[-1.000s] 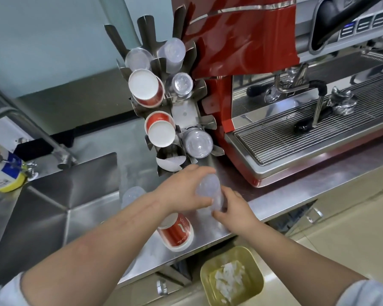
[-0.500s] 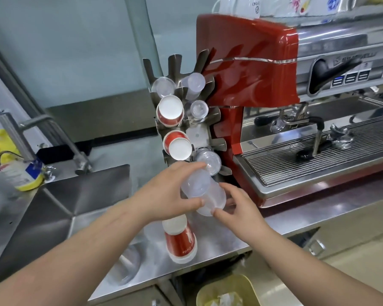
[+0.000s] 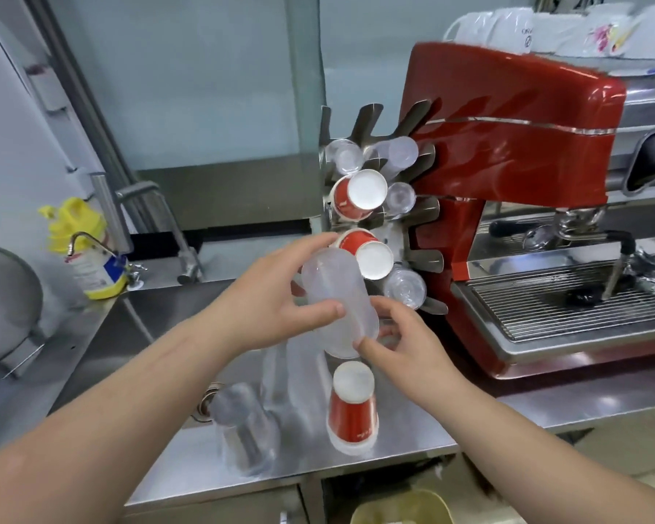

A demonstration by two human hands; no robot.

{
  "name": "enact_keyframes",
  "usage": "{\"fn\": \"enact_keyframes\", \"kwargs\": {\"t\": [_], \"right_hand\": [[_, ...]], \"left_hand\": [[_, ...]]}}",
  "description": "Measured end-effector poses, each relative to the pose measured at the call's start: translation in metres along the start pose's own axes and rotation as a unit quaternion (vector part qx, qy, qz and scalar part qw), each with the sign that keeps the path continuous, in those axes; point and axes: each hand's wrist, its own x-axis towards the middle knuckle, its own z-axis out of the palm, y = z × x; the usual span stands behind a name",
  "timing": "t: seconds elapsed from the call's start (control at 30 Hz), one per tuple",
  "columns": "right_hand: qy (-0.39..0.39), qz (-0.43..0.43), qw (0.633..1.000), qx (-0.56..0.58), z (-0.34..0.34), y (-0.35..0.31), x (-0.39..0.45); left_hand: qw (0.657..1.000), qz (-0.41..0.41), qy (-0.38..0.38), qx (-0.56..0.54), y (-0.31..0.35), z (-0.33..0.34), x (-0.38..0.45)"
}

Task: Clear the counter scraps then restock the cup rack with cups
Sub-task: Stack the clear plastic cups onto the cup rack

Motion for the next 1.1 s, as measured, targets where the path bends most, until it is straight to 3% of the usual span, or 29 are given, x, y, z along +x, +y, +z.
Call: {"fn": "enact_keyframes", "kwargs": {"t": [0.3, 1.1], "right_hand": [[-0.071, 0.016, 0.996, -0.053, 0.034, -0.023, 0.031], [-0.232, 0.156, 0.935, -0.219, 0.077, 0.012, 0.091]], "left_hand": [[0.999, -0.039, 0.012, -0.022, -0.046, -0.012, 0.000], [0.984, -0.105, -0.139, -0.035, -0.154, 0.065, 0.014]]}}
